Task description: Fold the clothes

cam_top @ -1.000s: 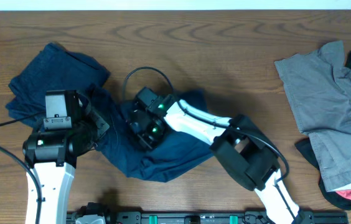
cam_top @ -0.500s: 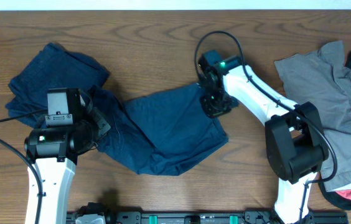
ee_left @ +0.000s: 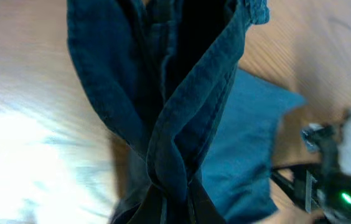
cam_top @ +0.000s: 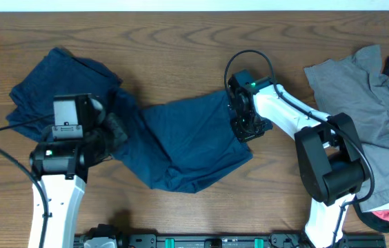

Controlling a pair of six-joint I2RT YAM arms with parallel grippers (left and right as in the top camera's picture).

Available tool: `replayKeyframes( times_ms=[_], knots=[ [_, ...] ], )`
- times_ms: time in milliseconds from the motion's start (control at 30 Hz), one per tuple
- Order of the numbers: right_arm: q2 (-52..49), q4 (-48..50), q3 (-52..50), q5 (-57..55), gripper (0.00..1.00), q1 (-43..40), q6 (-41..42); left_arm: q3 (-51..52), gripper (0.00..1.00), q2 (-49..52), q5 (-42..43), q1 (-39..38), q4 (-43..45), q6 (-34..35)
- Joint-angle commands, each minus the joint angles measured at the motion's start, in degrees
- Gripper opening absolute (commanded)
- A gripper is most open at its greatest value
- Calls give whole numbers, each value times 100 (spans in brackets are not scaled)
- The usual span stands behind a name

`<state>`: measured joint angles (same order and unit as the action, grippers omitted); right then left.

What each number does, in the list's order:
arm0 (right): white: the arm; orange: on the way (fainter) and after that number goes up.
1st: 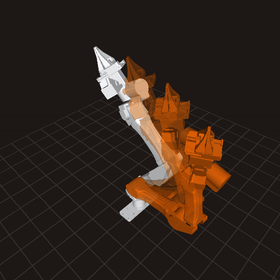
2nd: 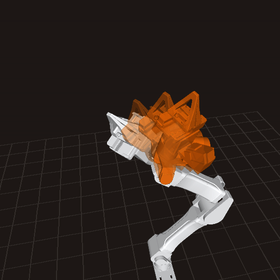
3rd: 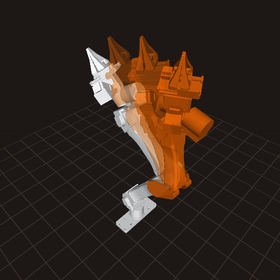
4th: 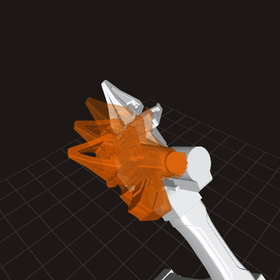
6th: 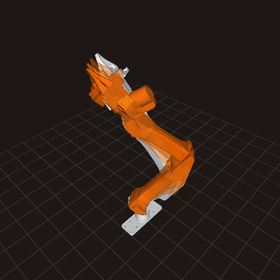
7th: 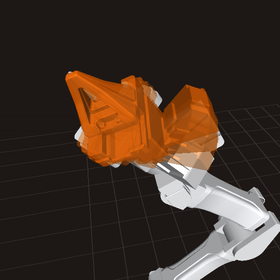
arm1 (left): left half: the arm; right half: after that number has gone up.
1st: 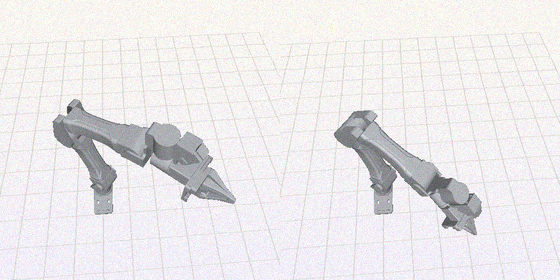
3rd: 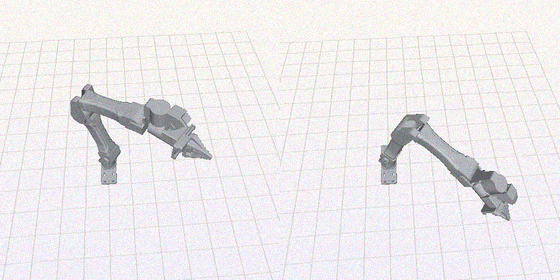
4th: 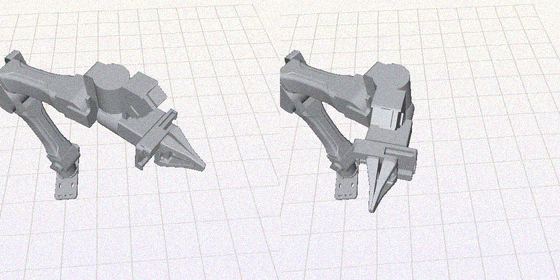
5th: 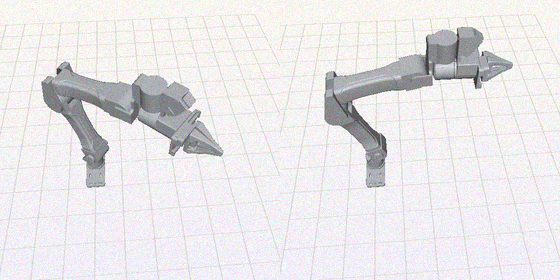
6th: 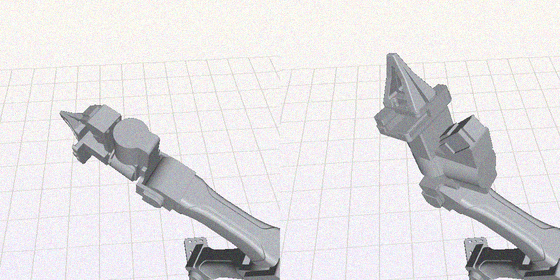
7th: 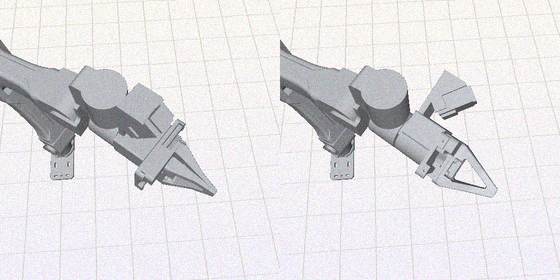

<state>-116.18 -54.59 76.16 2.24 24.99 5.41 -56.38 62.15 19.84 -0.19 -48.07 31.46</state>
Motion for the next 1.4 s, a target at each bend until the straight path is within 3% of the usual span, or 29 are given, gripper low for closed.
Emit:
replayKeyframes(
  times_ms=[0,267,500,700,1100,1167,1233,1367],
  knots=[
    [-186,146,-199,317,11,140,103,-170,6,-4,507,-413,129,81],
    [-186,142,-199,317,11,374,286,-170,6,146,199,-1687,925,616],
    [-186,96,-199,315,11,577,295,-170,6,909,-149,-2588,1589,1217],
    [-186,-17,-199,219,11,570,337,-170,6,1427,-146,-2968,2214,1558],
    [-177,-116,-190,101,11,570,560,-170,6,1517,-144,-3451,2503,1838],
    [-125,-221,-114,94,9,498,813,-170,17,1517,-142,-3467,2505,1808],
    [9,-356,44,76,9,339,942,-170,35,1497,-144,-3445,2505,1672],
    [498,-599,503,-122,15,-144,1001,-170,56,1390,-151,-3298,2505,1220]
  ],
)
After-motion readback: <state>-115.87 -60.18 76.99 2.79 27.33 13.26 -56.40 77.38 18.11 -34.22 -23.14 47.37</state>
